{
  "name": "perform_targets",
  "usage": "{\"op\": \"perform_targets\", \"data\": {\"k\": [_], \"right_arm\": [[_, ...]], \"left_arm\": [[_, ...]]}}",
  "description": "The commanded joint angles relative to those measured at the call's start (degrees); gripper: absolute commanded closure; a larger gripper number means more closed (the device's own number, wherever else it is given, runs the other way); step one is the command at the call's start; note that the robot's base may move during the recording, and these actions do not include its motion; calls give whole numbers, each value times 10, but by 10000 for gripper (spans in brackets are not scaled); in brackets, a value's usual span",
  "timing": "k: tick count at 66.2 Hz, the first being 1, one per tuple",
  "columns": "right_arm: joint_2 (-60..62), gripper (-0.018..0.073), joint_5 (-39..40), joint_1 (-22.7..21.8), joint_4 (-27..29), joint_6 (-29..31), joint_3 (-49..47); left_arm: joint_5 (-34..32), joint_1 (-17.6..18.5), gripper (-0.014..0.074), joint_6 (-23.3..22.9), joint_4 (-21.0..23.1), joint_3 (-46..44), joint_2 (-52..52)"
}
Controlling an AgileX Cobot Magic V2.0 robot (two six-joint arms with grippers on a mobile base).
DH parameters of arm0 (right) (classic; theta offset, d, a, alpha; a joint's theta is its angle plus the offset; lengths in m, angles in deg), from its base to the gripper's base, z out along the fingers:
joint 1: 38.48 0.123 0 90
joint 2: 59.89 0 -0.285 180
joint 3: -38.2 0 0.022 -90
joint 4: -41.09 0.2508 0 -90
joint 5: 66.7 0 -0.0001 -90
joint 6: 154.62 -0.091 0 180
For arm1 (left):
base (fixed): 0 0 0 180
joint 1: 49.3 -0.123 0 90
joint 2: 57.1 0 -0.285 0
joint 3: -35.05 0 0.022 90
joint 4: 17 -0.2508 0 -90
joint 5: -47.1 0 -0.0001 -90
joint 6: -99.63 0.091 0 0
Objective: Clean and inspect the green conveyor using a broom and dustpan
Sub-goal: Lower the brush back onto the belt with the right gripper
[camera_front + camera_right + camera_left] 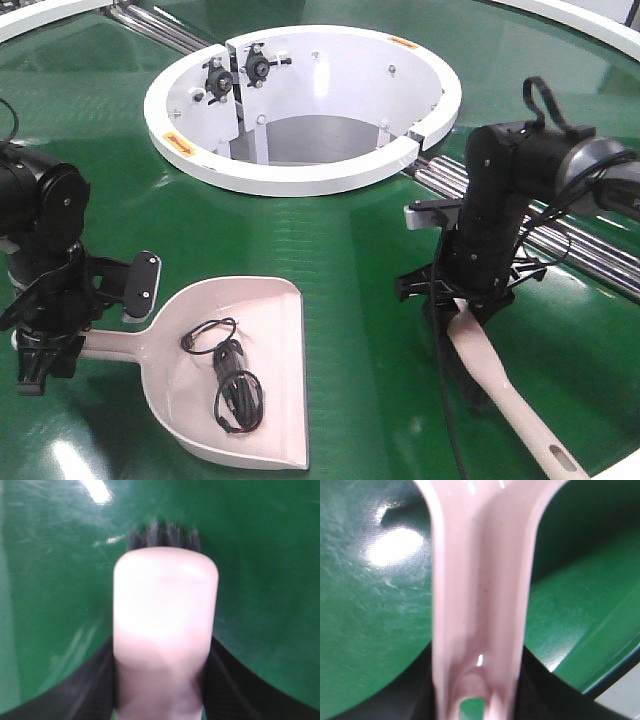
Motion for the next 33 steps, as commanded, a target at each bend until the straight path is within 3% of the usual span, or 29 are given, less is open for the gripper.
{"op": "perform_targets", "data": {"k": [1,33], "right_arm": [[17,564,-33,-3,-3,6,-14],[11,564,-36,-3,14,6,-14]], "left_arm": [[17,5,619,-2,11,-16,-21],[17,5,619,-2,11,-16,-21]]}}
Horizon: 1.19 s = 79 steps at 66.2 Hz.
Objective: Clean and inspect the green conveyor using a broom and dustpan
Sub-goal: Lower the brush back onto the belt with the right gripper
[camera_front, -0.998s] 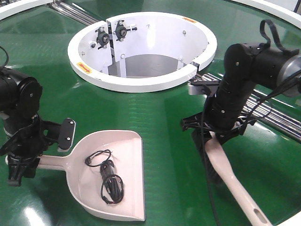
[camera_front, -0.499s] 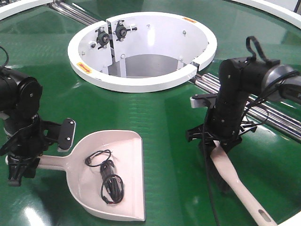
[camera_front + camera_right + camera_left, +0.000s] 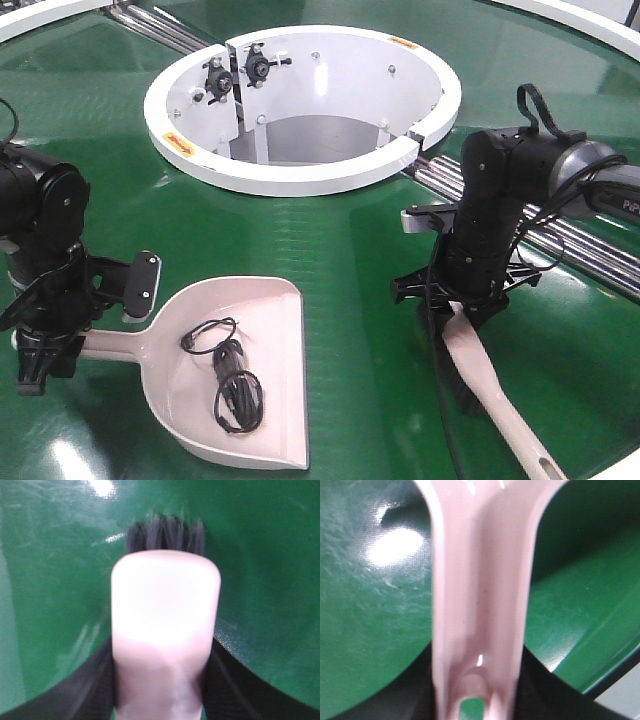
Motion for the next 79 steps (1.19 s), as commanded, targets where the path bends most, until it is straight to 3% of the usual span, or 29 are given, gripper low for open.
{"op": "perform_targets", "data": {"k": [1,25,61,79], "right_arm": [[22,563,-38,-3,0,6,-12],[22,477,-36,-3,-1,3,-12],[24,-22,-29,-3,0,3,-13],[85,-53,51,-3,-1,3,-13]], "left_arm": [[17,5,619,-2,11,-16,-21],[17,5,619,-2,11,-16,-21],[17,5,619,-2,11,-16,-21],[17,5,619,-2,11,-16,-21]]}}
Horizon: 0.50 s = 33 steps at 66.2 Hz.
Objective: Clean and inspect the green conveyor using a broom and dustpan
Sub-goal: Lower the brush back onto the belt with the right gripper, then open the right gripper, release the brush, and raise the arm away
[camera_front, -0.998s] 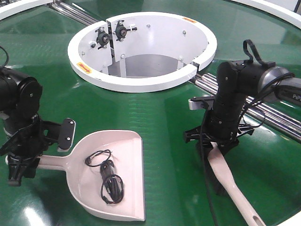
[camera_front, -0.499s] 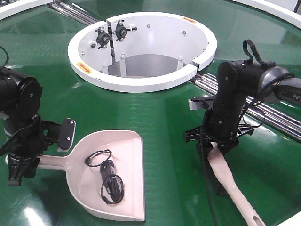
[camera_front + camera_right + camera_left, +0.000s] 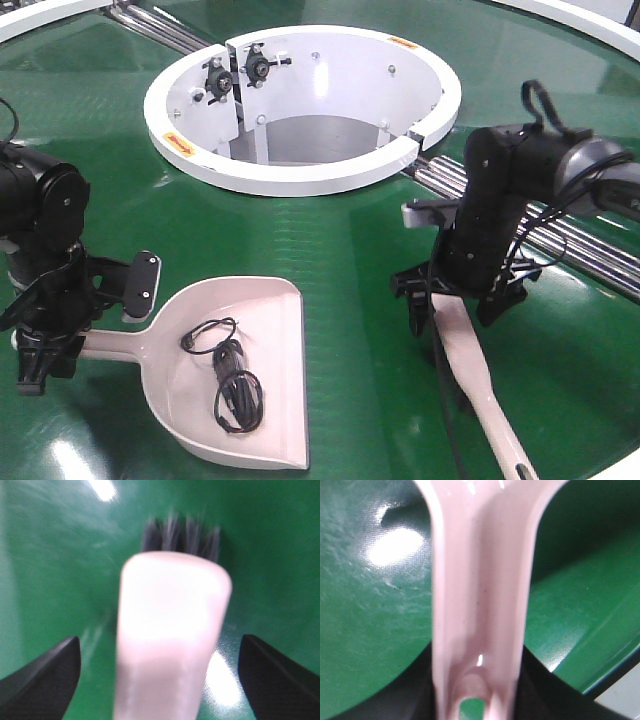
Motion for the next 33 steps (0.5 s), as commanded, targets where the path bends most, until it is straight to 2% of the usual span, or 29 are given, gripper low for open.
{"op": "perform_targets", "data": {"k": [1,16,33], "right_arm": [[70,-53,42,-3,-1,3,-14],[174,-43,155,-1,-5,21,14],[373,-13,394,-2,-6,60,216]], "left_arm": [[17,5,619,-2,11,-16,-21],[17,5,619,-2,11,-16,-21],[17,5,619,-2,11,-16,-21]]}}
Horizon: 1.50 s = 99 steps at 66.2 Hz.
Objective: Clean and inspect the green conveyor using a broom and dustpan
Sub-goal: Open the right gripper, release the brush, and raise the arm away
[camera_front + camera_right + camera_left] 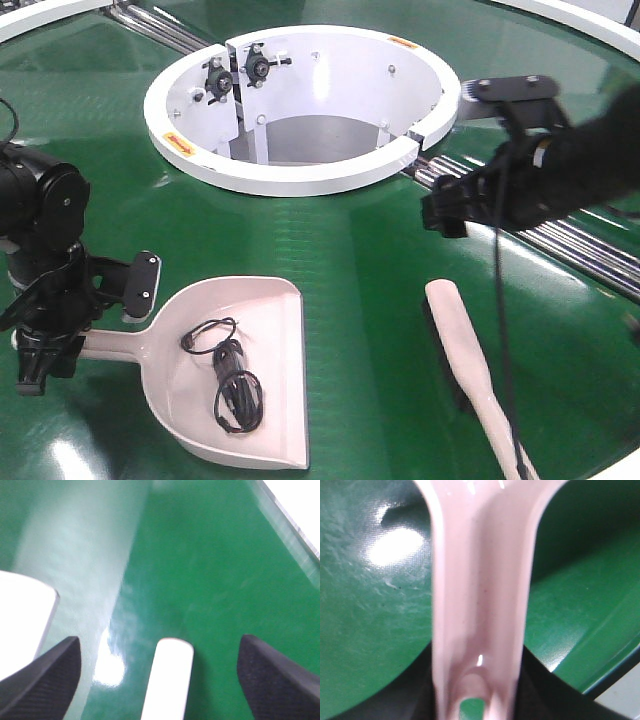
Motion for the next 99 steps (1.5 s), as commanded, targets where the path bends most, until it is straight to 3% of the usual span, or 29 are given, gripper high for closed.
{"op": "perform_targets", "data": {"k": [1,20,40,99], "right_arm": [[99,-7,126,-2,-4,18,71],[305,146,289,-2,-3,21,285],[403,577,288,-2,-2,21,330],[408,569,292,-2,-2,21,330]], "left_arm": [[17,5,619,-2,11,-16,-21],[17,5,619,-2,11,-16,-21],[17,5,619,-2,11,-16,-21],[17,5,619,-2,11,-16,-21]]}}
